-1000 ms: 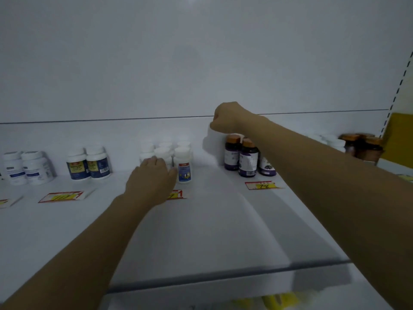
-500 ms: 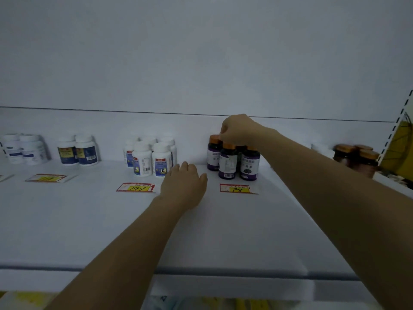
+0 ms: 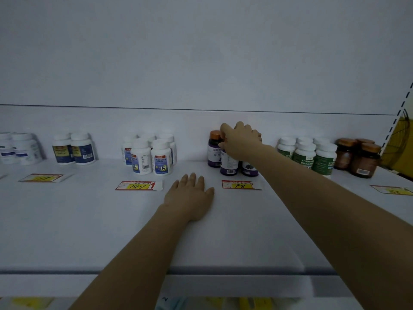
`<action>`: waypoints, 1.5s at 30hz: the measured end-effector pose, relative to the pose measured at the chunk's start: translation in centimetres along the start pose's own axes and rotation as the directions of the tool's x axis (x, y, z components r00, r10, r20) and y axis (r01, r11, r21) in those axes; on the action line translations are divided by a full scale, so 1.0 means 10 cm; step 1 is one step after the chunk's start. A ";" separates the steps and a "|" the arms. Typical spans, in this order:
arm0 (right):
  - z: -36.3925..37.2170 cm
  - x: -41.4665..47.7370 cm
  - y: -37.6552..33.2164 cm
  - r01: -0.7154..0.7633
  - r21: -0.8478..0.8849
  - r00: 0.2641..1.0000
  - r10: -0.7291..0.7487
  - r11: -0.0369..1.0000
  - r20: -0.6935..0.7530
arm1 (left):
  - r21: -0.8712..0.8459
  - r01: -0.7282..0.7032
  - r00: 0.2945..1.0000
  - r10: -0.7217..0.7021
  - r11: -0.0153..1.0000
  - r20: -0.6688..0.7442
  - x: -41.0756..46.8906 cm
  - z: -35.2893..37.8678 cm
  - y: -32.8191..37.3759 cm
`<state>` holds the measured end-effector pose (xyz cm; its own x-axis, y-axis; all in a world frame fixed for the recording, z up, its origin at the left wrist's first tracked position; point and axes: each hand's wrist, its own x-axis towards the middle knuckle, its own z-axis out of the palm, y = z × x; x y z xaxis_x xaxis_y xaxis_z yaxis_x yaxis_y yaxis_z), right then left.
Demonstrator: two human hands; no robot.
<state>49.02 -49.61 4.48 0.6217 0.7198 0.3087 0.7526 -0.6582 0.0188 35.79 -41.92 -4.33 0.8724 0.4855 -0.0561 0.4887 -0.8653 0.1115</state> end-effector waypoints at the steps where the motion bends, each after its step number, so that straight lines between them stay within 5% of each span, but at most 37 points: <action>1: 0.00 -0.01 -0.01 -0.015 0.025 1.000 0.015 1.000 -0.015 | 0.001 -0.005 1.000 0.005 1.000 0.000 -0.01 0.00 0.00; 9: -0.17 0.07 0.02 0.005 0.179 1.000 -0.003 0.984 -0.007 | -0.196 0.014 0.996 -0.030 0.980 -0.080 -0.07 -0.16 0.09; 12: -0.41 0.07 0.04 0.067 0.288 0.995 -0.042 0.955 -0.091 | -0.476 -0.033 0.984 -0.056 0.879 -0.172 -0.10 -0.38 0.19; 15: -0.65 0.05 0.06 0.142 0.356 0.980 -0.079 0.923 -0.185 | -0.732 -0.093 0.971 -0.099 0.675 -0.215 -0.04 -0.55 0.25; 20: -0.83 -0.01 0.05 0.144 0.441 0.974 -0.048 0.886 -0.222 | -0.782 -0.240 0.938 -0.070 0.575 -0.339 -0.01 -0.64 0.26; 27: -0.61 -0.06 0.02 -0.031 0.674 0.998 0.060 0.739 -0.021 | -0.964 -0.128 0.992 0.029 0.235 -0.125 -0.12 -0.51 0.20; 30: -0.54 -0.08 0.07 -0.192 0.864 0.980 0.035 0.465 0.198 | -0.985 -0.076 0.994 0.087 0.157 -0.062 -0.14 -0.46 0.17; 33: -0.47 -0.07 0.13 -0.294 0.911 0.952 0.009 0.291 0.304 | -0.991 -0.052 0.992 0.121 0.121 -0.037 -0.14 -0.45 0.15; 45: -0.48 -0.11 0.15 -0.167 0.954 0.981 -0.059 0.250 0.187 | -0.987 -0.083 0.992 0.107 0.139 -0.069 -0.11 -0.46 0.14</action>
<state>48.44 -52.46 8.77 0.6056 0.7861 0.1238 0.2908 -0.0738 -0.9539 35.48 -43.13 0.47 0.9173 0.3974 0.0246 -0.0106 -0.0375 0.9992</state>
